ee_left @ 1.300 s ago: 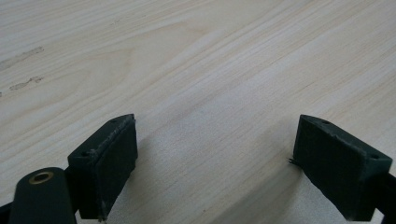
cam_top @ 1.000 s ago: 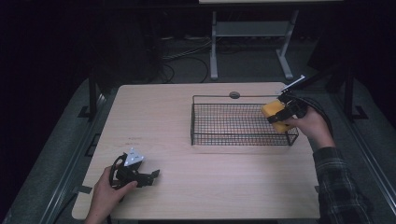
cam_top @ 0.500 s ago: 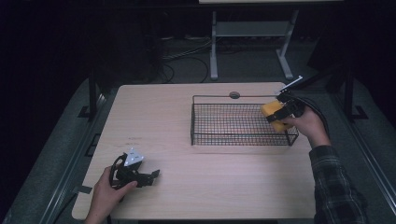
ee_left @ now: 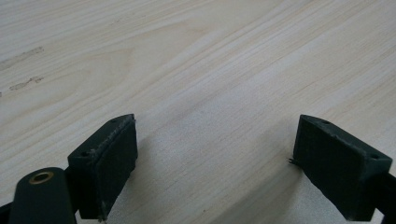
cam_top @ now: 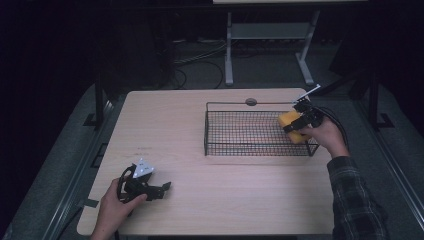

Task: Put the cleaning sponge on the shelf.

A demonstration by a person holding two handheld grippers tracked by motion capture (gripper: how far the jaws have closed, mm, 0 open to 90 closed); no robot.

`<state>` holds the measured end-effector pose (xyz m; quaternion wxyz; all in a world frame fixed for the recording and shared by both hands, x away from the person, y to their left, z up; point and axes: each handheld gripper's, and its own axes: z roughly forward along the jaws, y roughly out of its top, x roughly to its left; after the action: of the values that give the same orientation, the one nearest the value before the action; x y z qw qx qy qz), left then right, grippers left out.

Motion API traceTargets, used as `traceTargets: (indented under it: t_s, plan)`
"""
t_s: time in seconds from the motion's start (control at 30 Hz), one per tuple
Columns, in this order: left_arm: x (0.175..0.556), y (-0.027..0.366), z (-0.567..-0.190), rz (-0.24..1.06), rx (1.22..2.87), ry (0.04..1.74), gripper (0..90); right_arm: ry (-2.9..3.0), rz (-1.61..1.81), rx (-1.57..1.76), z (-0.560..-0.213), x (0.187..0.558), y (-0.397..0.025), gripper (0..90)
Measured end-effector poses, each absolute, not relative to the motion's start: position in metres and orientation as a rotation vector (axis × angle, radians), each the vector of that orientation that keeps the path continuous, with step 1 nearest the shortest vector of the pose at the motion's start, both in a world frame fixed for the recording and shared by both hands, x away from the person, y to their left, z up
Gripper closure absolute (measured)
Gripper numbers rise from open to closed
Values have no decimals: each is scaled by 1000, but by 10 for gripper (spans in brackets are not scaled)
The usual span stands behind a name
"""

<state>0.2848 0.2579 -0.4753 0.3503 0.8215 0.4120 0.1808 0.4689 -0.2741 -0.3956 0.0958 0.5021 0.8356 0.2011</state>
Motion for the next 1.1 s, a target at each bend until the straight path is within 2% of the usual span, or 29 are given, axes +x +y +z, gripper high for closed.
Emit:
traceTargets:
  t_s: [0.73,1.1]
  plan:
    - [285,258,-475,468,2128,1067,129,2519,560,1510,-410,469,-270,192]
    - [285,258,-475,468,2128,1067,129,2530,546,1513,-410,468,-270,155]
